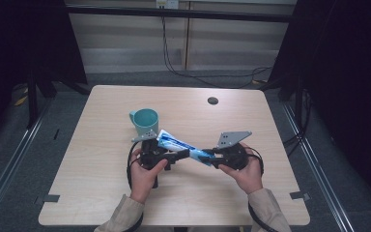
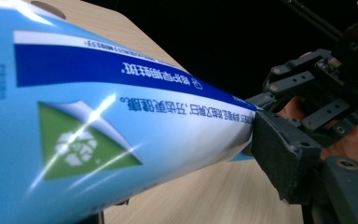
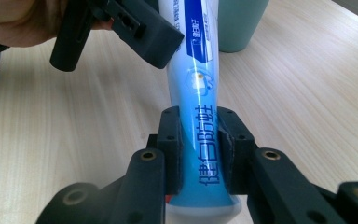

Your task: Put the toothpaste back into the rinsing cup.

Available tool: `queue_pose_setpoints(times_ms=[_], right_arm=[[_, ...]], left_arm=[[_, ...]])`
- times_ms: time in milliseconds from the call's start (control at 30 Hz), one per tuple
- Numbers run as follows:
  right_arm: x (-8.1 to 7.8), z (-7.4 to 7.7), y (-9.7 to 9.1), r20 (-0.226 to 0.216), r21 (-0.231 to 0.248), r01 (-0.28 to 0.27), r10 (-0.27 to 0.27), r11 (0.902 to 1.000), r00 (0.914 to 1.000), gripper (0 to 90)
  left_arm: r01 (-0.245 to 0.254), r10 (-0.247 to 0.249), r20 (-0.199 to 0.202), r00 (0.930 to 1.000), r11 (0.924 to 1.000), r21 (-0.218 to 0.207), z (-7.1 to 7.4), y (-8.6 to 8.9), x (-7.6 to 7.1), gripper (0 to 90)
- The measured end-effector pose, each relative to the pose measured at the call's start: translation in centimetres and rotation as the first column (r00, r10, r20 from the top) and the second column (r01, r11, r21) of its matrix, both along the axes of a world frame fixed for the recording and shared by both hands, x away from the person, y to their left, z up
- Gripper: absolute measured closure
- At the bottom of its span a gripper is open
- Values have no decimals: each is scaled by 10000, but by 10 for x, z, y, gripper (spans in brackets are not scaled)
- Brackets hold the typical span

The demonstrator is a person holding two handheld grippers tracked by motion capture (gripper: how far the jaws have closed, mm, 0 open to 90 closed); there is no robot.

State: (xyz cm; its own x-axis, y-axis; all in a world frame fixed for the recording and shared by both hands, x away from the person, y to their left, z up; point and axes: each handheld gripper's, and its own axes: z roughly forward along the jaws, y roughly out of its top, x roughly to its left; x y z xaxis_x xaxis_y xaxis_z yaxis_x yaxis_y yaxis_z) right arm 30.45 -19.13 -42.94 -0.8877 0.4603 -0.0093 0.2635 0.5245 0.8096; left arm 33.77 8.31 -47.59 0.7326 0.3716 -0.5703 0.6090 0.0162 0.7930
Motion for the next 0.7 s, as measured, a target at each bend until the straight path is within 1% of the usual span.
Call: queue_pose_setpoints(times_ms=[100, 233, 367, 433, 567, 600, 700], right_arm=[[0, -2, 1, 12, 123, 13, -13, 9999, 10000, 732], [0, -3, 3, 55, 131, 18, -19, 9999, 10000, 732], [-1, -4, 5, 80, 164, -5, 3, 9999, 10000, 731], [-1, -4, 5, 71, 172, 8, -9, 9999, 10000, 731], [-2, -6, 7, 97, 44, 93, -93, 9999, 9999, 726], [-2, -7, 8, 65, 63, 72, -72, 10000, 10000, 724], [-3, -8, 10, 125, 6, 112, -112, 9999, 9999, 723]], left_arm=[[-52, 51, -92, 9999, 9999, -135, 3, 2, 0, 392], [-48, 46, -129, 9999, 9998, -188, 5, 4, 1, 413], [-65, 51, -358, 9993, 9992, -385, 7, 7, 2, 439], [-107, 94, -340, 9994, 9991, -399, 8, 7, 2, 443], [-89, 71, -430, 9991, 9991, -412, 12, 8, 3, 483], [-129, 105, -500, 9987, 9988, -478, 12, 8, 3, 491], [-182, 153, -522, 9985, 9983, -554, 14, 9, 3, 507]])
